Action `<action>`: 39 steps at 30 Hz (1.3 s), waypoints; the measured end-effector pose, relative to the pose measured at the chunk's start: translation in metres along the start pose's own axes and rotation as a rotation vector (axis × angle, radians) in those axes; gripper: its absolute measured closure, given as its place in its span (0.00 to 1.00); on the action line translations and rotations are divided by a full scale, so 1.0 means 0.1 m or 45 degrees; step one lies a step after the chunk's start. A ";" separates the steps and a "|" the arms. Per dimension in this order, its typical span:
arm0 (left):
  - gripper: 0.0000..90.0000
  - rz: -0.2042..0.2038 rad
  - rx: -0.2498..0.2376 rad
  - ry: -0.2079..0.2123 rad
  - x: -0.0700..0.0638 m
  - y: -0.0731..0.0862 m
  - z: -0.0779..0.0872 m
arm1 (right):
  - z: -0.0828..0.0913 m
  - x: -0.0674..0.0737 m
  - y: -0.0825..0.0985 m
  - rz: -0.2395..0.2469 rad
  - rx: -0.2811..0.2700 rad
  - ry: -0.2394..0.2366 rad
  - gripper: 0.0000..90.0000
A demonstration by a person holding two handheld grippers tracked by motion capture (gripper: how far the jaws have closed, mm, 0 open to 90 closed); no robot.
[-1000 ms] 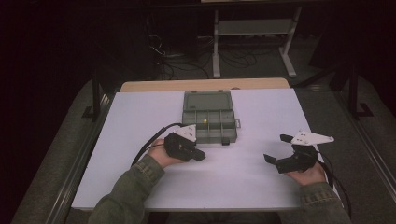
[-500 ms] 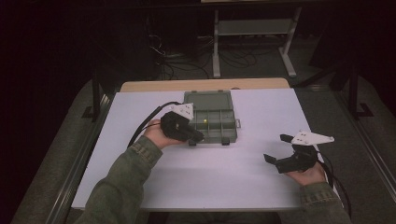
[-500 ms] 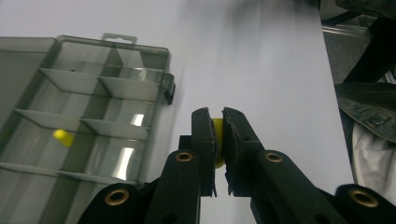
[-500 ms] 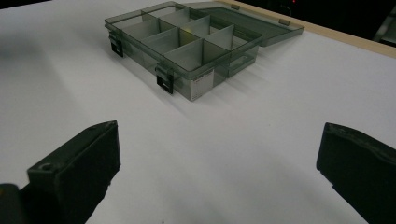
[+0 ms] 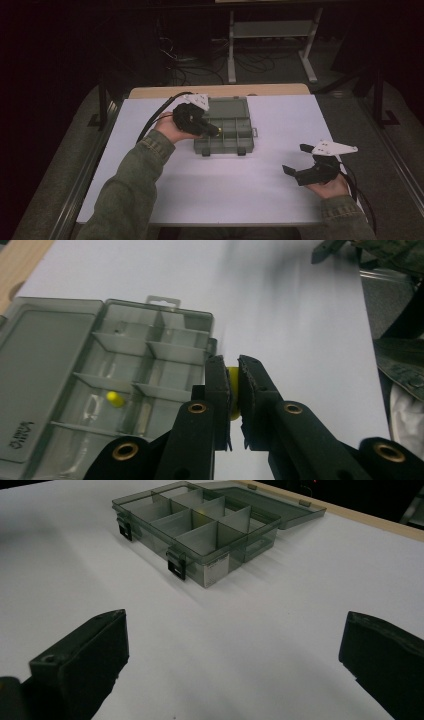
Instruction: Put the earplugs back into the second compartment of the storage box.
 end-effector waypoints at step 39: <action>0.92 0.183 -0.080 -0.230 0.95 0.13 -0.56 | -0.01 0.01 0.01 -0.005 0.001 -0.012 0.00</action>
Point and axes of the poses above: each handheld gripper's, and its own axes: z roughly backward along the jaws, y roughly out of its underside, x roughly to its left, the point moved 9 cm from there along -z, roughly forward along the jaws, and after that the axes turned 12 degrees about z, right-handed, at the moved point
